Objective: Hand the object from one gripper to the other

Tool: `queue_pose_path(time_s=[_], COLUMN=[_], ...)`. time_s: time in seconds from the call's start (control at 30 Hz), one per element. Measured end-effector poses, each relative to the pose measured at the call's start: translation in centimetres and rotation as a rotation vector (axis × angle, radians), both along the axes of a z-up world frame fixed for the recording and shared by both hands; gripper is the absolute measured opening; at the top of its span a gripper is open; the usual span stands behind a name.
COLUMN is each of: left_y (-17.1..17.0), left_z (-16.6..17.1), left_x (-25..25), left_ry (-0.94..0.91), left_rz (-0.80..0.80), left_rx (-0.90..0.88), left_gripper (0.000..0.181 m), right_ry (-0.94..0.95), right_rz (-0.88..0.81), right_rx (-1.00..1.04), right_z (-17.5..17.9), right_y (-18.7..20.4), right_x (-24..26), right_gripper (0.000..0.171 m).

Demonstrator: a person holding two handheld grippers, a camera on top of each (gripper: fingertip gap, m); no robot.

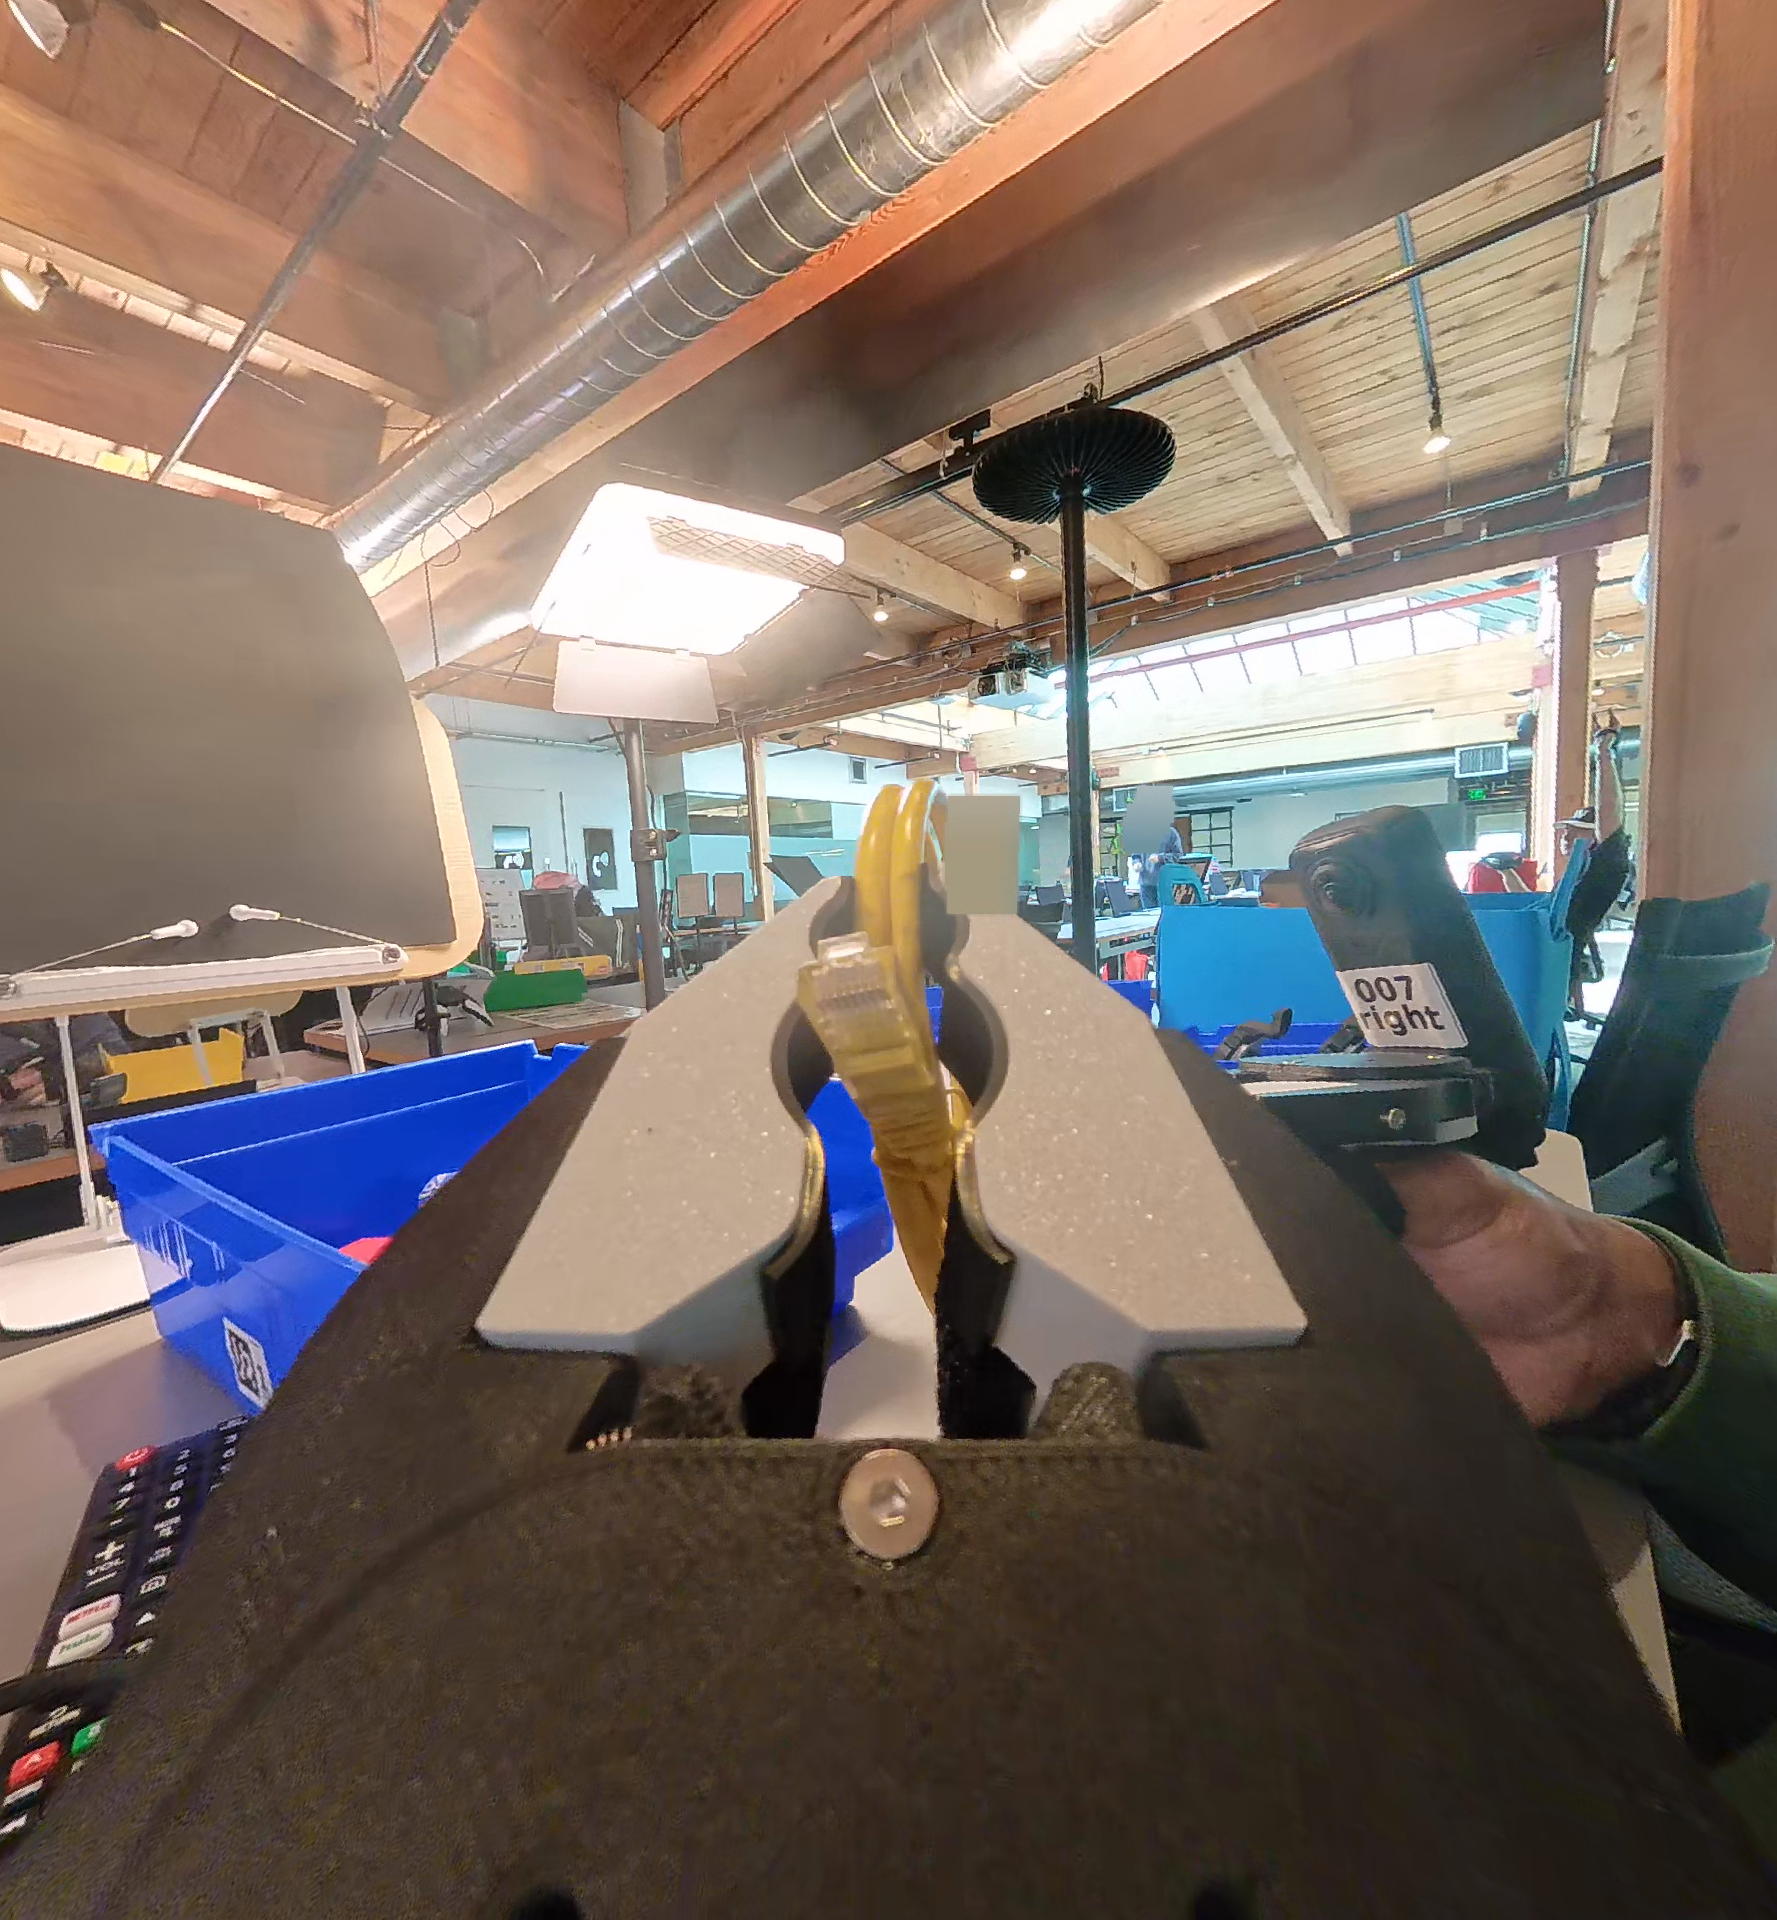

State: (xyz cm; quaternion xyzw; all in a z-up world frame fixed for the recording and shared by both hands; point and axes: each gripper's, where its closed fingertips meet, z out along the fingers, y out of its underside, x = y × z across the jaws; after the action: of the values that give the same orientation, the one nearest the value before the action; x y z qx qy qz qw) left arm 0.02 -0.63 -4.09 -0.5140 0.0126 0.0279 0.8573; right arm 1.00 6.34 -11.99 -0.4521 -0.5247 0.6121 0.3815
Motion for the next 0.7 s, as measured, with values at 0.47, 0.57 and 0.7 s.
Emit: queue_pose_path(time_s=[0.47,0.57,0.7], left_y=[0.25,0.32,0.17], left_z=[-0.12,-0.15,-0.01], left_x=[0.56,0.73,0.76], left_ry=[0.023,0.038,0.047], left_rz=[-0.016,-0.011,-0.001], left_rx=[-0.012,-0.016,-0.005], left_gripper=[0.011,0.011,0.011], right_ry=[0.002,-0.005,-0.008], right_rz=[0.035,0.024,0.024], right_rx=[-0.049,-0.047,-0.052], right_z=[0.22,0.08,0.05], right_y=[-0.26,-0.07,-0.02], right_x=[0.06,-0.02,-0.01], right_gripper=[0.051,0.051,0.05])
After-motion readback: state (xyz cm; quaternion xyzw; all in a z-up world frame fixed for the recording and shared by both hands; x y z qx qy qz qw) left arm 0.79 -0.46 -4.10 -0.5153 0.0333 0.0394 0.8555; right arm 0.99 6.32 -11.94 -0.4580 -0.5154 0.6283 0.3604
